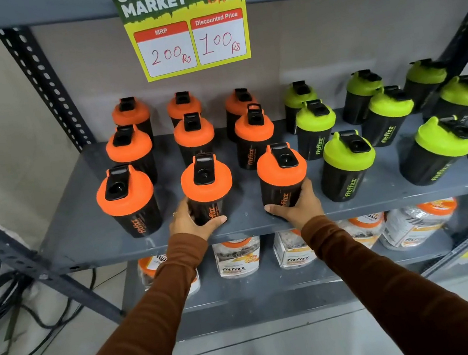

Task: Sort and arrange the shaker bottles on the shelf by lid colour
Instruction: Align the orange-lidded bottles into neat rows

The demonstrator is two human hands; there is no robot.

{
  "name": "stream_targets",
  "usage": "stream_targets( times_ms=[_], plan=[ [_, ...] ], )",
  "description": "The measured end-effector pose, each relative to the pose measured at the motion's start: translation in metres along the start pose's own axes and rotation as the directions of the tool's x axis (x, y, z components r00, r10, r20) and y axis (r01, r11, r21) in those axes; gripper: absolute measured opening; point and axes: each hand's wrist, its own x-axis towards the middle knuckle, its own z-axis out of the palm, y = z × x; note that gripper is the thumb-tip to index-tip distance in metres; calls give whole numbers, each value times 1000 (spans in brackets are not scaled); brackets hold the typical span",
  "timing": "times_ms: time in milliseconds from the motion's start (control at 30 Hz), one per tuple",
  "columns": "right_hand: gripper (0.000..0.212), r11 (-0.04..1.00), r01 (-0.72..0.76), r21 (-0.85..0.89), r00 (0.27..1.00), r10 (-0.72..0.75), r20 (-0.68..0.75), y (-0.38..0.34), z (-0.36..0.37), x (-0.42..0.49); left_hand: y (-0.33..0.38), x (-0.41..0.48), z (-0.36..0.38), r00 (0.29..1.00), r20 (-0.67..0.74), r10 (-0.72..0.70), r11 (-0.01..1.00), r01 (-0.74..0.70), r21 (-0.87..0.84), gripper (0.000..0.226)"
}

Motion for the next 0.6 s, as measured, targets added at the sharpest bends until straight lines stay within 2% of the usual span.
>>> stream_targets(
  times_ms=[133, 200, 267, 300, 367, 433, 533, 600],
  plan=[
    [103, 996, 61, 62, 997, -59, -39, 0, 2, -4, -1, 1, 0, 1000, 5, 7, 1000, -7, -5, 84],
    [119, 995, 101, -8, 981, -101, -168, -1, 6, -17, 0, -1, 0, 999, 11, 39, 999, -39, -29, 92],
    [122, 972, 192, -135, 921, -226, -316, -4, 12, -37, 0, -7, 0, 997, -7, 77, 994, -77, -72, 102],
    [117, 939, 277, -204, 879, -334, -341, -6, 16, -48, -1, -11, -2, 994, -53, 91, 992, -95, -88, 102],
    [103, 832, 463, -306, 782, -546, -302, -10, 28, -64, -5, -23, -9, 967, -223, 119, 987, -140, -84, 84],
    [91, 765, 563, -313, 741, -635, -221, -16, 43, -71, -9, -33, -21, 897, -423, 126, 985, -163, -52, 67],
    [92, 832, 529, -170, 834, -546, -78, -27, 64, -72, -18, -33, -42, 793, -590, 154, 985, -170, 28, 71],
    [98, 914, 404, -42, 915, -403, 20, -32, 74, -67, -23, -23, -58, 788, -599, 142, 989, -143, 45, 83]
  ],
)
